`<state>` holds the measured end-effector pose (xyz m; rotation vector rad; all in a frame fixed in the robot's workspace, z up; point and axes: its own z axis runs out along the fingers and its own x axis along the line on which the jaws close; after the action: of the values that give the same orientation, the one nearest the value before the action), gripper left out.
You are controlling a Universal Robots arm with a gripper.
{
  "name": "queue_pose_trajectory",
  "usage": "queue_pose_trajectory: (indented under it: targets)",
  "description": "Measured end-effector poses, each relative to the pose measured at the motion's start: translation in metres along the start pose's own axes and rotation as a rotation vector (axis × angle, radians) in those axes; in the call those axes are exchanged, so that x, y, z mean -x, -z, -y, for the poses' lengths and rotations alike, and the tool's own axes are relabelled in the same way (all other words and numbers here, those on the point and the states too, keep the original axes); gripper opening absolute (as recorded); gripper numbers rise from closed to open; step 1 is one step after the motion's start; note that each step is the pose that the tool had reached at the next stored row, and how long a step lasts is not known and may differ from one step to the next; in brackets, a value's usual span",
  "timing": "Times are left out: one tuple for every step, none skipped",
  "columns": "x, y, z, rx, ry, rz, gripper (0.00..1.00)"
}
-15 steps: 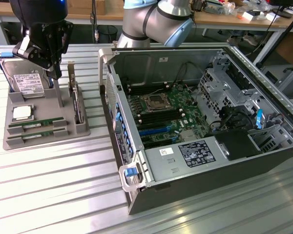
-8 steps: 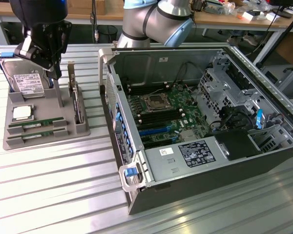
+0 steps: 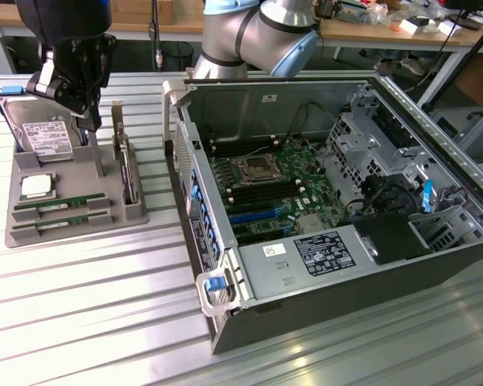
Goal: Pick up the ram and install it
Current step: 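Pick up the ram and move it above insertion slot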
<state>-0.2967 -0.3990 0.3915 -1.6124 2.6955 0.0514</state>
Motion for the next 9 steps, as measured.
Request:
queue_pose_trajectory:
  targets:
    - [0.0,0.0,0.0,0.0001,0.006,-0.0004,0.11]
    - [0.0,0.0,0.0,0.0001,0.011,-0.0005,0.11]
    - [0.0,0.0,0.0,0.0001,0.016,-0.0007,0.11]
    - [0.0,0.0,0.0,0.0002,0.024,-0.0011,0.11]
    - [0.0,0.0,-0.0001,0.0004,0.034,-0.0015,0.11]
    - [0.0,0.0,0.0,0.0005,0.044,-0.0019,0.11]
    - [0.0,0.0,0.0,0.0006,0.056,-0.0022,0.11]
    - [0.0,0.0,0.0,0.0007,0.063,-0.0024,0.11]
    - [0.0,0.0,0.0,0.0008,0.071,-0.0027,0.11]
